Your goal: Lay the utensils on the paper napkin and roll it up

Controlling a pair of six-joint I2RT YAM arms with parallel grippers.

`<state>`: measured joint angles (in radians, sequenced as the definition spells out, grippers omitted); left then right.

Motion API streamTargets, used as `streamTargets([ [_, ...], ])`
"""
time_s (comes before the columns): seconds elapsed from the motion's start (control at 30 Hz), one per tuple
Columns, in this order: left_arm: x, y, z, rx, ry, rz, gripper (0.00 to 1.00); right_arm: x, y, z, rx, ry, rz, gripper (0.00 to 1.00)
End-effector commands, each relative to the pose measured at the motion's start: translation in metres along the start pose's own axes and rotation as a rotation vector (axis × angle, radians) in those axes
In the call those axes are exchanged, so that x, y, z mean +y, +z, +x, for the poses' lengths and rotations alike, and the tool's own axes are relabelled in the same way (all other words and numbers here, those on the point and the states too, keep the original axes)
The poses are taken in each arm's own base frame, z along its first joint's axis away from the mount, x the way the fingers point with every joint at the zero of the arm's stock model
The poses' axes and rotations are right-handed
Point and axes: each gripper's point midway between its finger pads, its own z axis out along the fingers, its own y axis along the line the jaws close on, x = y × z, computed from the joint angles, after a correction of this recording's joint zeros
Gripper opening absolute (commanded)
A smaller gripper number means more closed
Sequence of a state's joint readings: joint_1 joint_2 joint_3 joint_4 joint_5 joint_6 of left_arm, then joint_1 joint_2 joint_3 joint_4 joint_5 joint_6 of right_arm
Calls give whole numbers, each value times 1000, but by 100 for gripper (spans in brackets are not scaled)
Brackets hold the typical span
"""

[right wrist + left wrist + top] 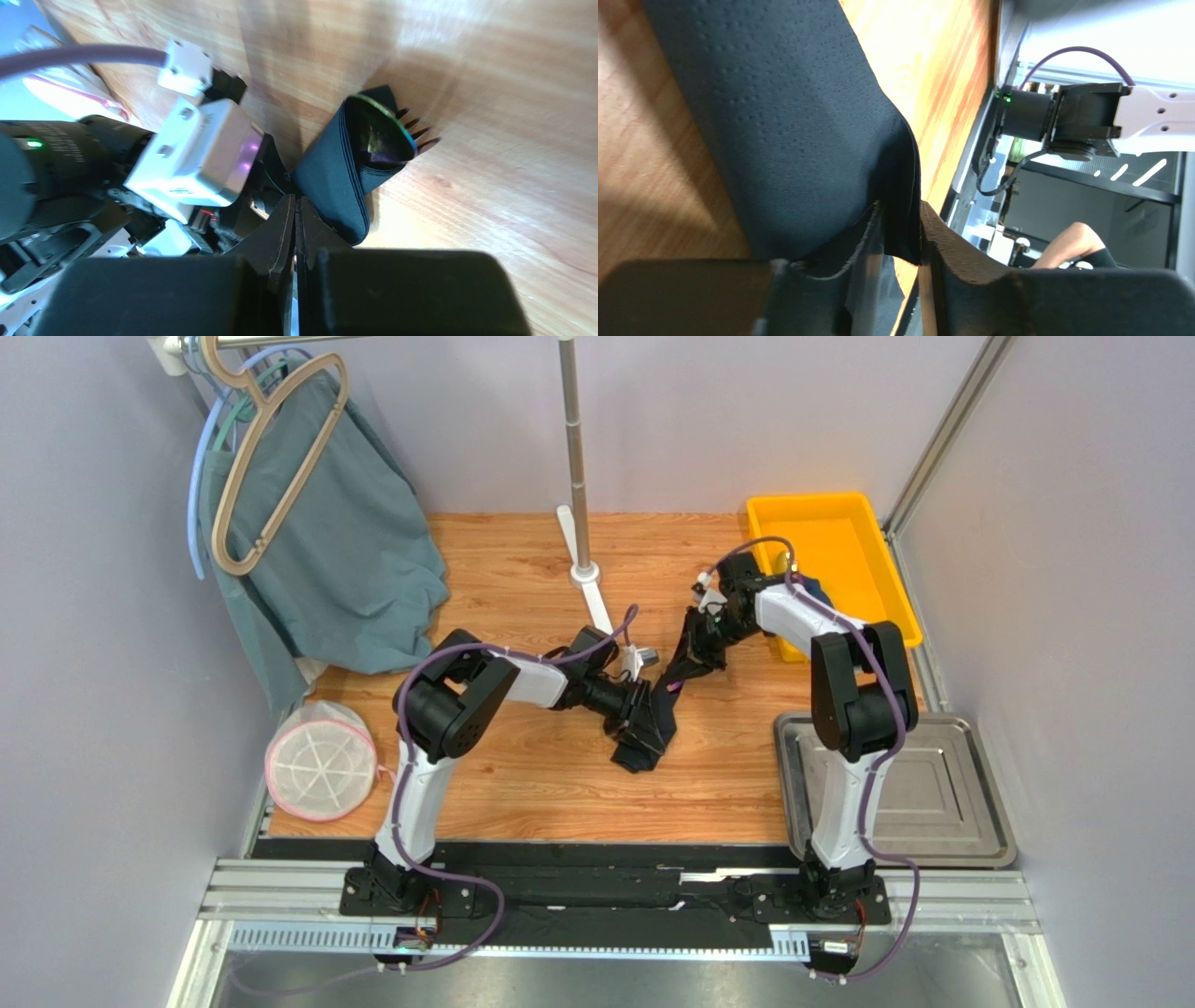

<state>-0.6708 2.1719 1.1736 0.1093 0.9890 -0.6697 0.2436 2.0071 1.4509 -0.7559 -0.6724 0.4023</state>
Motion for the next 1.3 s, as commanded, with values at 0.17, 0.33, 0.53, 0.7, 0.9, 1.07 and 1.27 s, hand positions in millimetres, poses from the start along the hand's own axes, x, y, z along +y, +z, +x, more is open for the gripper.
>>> streamTargets([
  [0.17, 20, -1, -1, -38, -10, -83, 41, -21, 31, 22, 78, 36, 61, 1],
  [0.33, 4, -6, -10, -69, 22, -51, 47, -44, 41, 29, 106, 45, 138, 0],
  [0.53, -51, -28, -28, -140, 137, 7, 57, -61, 47, 28, 114, 34, 203, 0],
  [0.7, -84, -59, -26, -170, 235, -20, 53, -66, 50, 26, 117, 16, 217, 0],
  [0.9, -64, -70, 2, -65, 217, -67, 29, -67, 54, 23, 116, 2, 225, 0],
  [1.07, -57, -55, 15, 0, 173, -4, 22, -69, 57, 20, 116, -4, 229, 0],
  [1.27, -20, -38, 28, 47, 92, -9, 14, -73, 62, 13, 113, -13, 242, 0],
])
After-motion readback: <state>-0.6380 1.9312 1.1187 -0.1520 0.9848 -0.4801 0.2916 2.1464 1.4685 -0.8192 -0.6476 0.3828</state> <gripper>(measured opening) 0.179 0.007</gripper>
